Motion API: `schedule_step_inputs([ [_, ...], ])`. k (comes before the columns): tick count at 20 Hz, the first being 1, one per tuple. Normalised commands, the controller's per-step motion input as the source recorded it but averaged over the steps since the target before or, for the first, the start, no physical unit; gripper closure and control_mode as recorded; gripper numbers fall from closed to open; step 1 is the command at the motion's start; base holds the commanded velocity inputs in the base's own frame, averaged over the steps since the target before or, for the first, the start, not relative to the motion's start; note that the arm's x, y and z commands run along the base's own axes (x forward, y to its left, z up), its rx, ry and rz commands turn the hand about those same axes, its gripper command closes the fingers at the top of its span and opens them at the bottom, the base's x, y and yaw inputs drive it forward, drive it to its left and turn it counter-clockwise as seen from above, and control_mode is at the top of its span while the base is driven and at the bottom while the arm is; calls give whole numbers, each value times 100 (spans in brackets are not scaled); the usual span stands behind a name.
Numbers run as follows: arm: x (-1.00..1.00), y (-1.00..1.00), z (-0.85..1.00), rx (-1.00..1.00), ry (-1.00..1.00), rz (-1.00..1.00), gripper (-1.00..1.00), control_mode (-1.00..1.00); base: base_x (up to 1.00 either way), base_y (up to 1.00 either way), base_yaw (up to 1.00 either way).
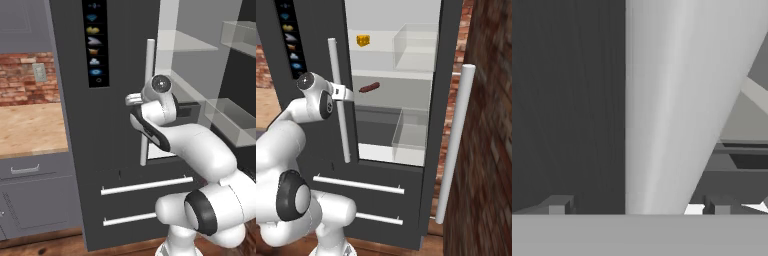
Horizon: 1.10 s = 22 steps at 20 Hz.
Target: Retrieve the sausage and cheese from the fridge and place them on the cutting board on the counter.
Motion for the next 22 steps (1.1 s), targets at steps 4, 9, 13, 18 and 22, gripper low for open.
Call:
schedule_step_inputs([
  [4,56,0,-24,0,0,0,-100,-100,0,0,0],
  [9,23,0,-8,0,0,0,100,-100,0,0,0],
  [13,-12,13,0,0,0,-1,100,-100,0,0,0],
  [18,-92,42,0,0,-1,-11,100,-100,0,0,0],
  [22,-100,56,0,0,0,-27,100,-100,0,0,0],
])
